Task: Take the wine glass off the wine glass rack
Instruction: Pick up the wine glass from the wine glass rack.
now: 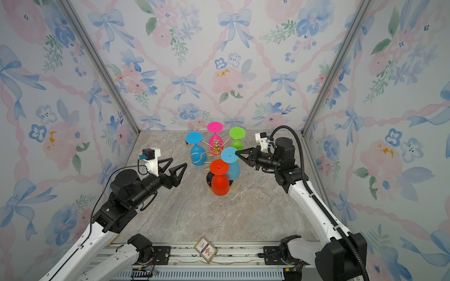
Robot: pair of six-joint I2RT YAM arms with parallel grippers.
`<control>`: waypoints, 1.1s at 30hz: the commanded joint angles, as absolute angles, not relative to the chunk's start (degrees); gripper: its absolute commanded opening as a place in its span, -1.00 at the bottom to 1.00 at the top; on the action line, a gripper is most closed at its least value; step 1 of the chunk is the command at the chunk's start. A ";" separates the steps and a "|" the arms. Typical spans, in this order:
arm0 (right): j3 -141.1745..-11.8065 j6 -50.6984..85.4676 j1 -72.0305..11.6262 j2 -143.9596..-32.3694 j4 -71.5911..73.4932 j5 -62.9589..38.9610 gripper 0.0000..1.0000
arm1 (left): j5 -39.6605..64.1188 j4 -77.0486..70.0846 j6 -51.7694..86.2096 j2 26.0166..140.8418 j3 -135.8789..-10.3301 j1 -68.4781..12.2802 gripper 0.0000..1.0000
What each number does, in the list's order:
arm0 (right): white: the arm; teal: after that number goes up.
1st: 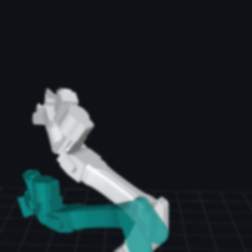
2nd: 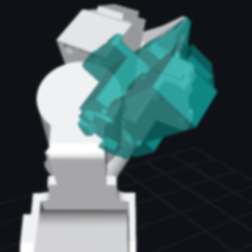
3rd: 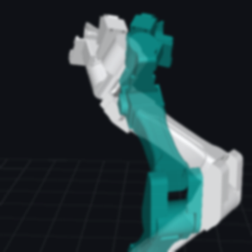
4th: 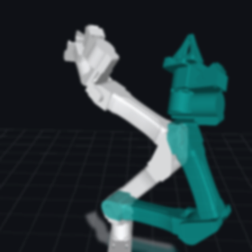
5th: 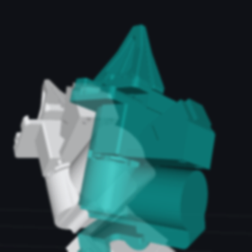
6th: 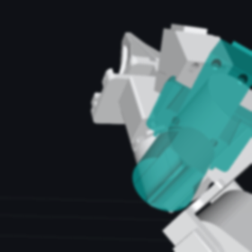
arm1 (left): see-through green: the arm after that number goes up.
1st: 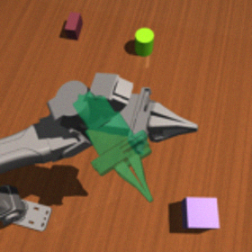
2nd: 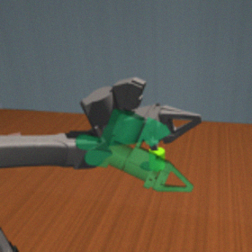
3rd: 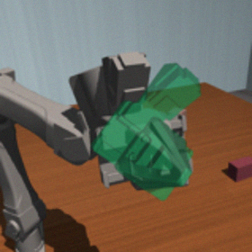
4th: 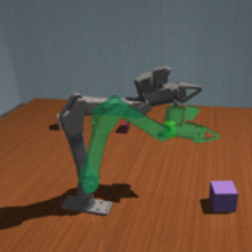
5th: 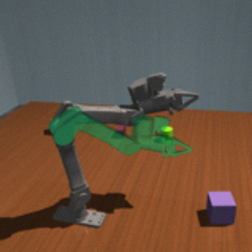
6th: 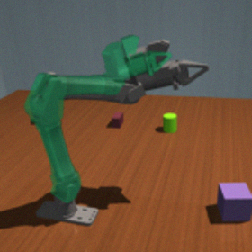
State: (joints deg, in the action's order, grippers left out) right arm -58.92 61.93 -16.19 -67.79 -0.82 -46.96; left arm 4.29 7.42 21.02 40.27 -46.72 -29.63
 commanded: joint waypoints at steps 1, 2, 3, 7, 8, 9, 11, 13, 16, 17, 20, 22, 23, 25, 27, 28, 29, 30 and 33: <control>-60.30 57.98 -16.22 -64.49 -5.55 -47.83 -1.00 | 4.24 7.50 20.21 39.60 -46.32 -29.80 0.72; -60.16 57.54 -15.97 -63.78 -6.32 -47.69 -1.00 | 4.22 7.53 20.21 39.62 -46.38 -29.79 0.72; -59.95 57.20 -15.60 -63.05 -7.16 -47.76 -1.00 | 4.34 7.54 20.27 39.64 -46.49 -29.79 0.72; -59.68 56.31 -13.57 -60.46 -9.67 -47.91 -1.00 | 4.82 7.53 20.30 40.64 -47.31 -29.86 0.71; -59.57 56.10 -13.09 -59.92 -10.14 -48.08 -1.00 | 4.93 7.51 20.30 41.10 -47.60 -29.80 0.71; -59.51 55.92 -12.56 -59.39 -10.64 -48.37 -1.00 | 5.07 7.47 20.30 41.62 -48.01 -29.77 0.70; -59.43 55.23 -11.46 -58.48 -11.84 -48.71 -1.00 | 5.82 7.50 20.30 42.71 -48.79 -29.89 0.70; -59.59 53.98 -10.21 -57.49 -13.81 -49.18 -1.00 | 7.14 7.51 20.15 44.12 -49.73 -29.96 0.69; -60.40 50.87 -8.00 -55.89 -18.16 -49.74 -1.00 | 7.83 7.43 19.32 45.41 -50.92 -30.73 0.68; -60.94 49.45 -7.47 -55.34 -19.89 -49.75 -1.00 | 7.70 7.38 18.96 45.76 -51.21 -31.25 0.68; -62.68 43.87 -6.60 -53.87 -26.40 -49.32 -1.00 | 7.55 7.52 18.20 46.96 -52.26 -32.79 0.69; -64.08 39.62 -6.13 -52.97 -31.17 -48.67 -1.00 | 7.73 7.48 18.20 48.04 -53.22 -34.25 0.69; -64.82 37.96 -6.01 -52.75 -33.08 -48.32 -1.00 | 7.60 7.51 18.22 48.44 -53.65 -35.05 0.69; -66.52 33.93 -5.57 -52.17 -37.20 -47.28 -1.00 | 6.97 7.52 17.98 49.47 -54.87 -37.58 0.68; -68.02 30.83 -5.28 -51.59 -40.40 -46.01 -1.00 | 6.21 7.55 17.50 50.31 -56.03 -40.19 0.67; -68.67 29.35 -5.19 -51.36 -41.89 -44.67 -1.00 | 5.90 7.48 17.19 50.81 -56.68 -41.49 0.67; -69.41 28.24 -5.18 -51.20 -43.04 -43.41 -1.00 | 6.01 7.52 16.95 51.32 -57.22 -42.49 0.66; -70.05 26.72 -5.18 -51.00 -44.23 -42.61 -1.00 | 6.30 7.48 16.52 51.98 -57.73 -43.39 0.67; -70.92 23.70 -5.17 -49.85 -45.57 -39.87 -1.00 | 6.90 7.47 15.89 53.58 -59.32 -45.70 0.67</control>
State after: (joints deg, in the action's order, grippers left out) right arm -68.82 29.82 -5.61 -51.07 -40.58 -43.35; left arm 6.48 7.40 17.76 52.64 -57.58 -44.45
